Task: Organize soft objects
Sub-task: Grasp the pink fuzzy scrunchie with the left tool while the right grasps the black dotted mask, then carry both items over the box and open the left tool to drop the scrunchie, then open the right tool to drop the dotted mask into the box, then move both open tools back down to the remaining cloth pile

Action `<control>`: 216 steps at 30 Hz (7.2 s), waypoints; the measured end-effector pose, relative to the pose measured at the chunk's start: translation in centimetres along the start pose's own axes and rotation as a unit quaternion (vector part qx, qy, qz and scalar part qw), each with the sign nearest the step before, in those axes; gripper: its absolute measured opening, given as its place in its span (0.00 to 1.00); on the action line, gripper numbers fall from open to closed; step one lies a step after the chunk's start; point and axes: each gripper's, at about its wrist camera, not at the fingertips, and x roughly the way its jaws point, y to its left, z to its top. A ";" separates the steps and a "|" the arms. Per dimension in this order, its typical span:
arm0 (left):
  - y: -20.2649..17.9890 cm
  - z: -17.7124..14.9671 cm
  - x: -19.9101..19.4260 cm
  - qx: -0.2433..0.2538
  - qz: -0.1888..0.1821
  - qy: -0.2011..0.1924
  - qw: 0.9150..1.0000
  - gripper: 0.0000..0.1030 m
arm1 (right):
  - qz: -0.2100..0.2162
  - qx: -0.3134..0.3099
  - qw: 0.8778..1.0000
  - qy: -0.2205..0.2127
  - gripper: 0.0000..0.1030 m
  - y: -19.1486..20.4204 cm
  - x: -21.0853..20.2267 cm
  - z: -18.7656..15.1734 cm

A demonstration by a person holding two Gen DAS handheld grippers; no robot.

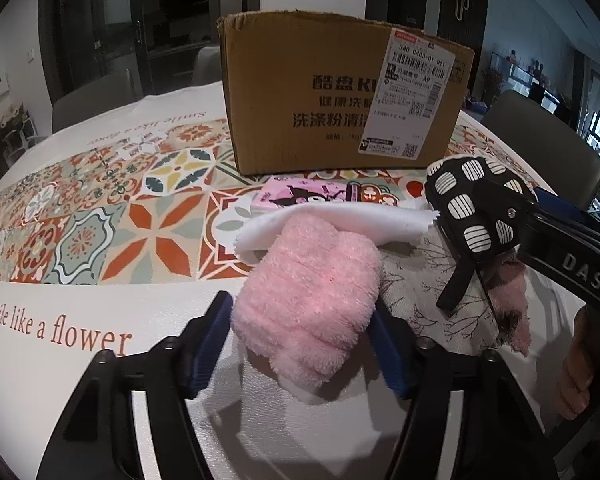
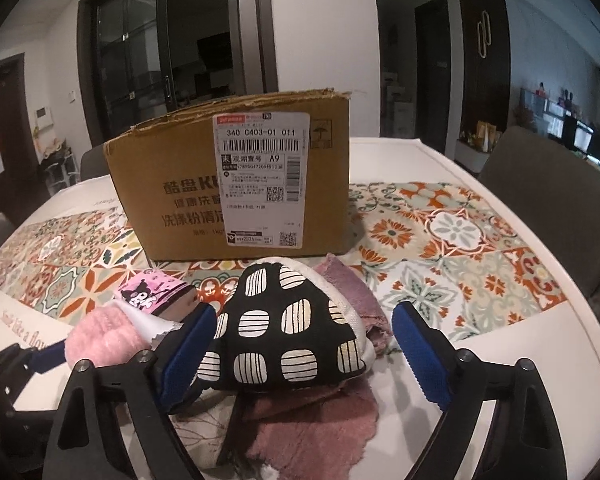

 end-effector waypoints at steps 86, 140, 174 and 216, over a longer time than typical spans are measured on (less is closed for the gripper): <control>-1.3 19.1 -9.0 0.057 -0.001 -0.215 0.975 0.36 | -0.001 -0.050 0.973 -0.227 0.17 3.6 -8.1 15.1; -0.4 21.5 -0.5 0.059 0.000 -0.091 0.994 0.75 | 0.014 -0.051 0.995 -0.080 0.49 0.9 3.0 17.3; 1.0 11.8 -10.1 0.046 -0.008 -0.166 0.985 0.80 | -0.017 -0.018 0.992 -0.124 0.62 2.4 -8.4 11.1; -2.5 1.5 -5.2 0.086 -0.065 -0.078 0.991 0.81 | -0.029 0.023 0.999 0.030 0.62 -0.2 -6.3 -1.3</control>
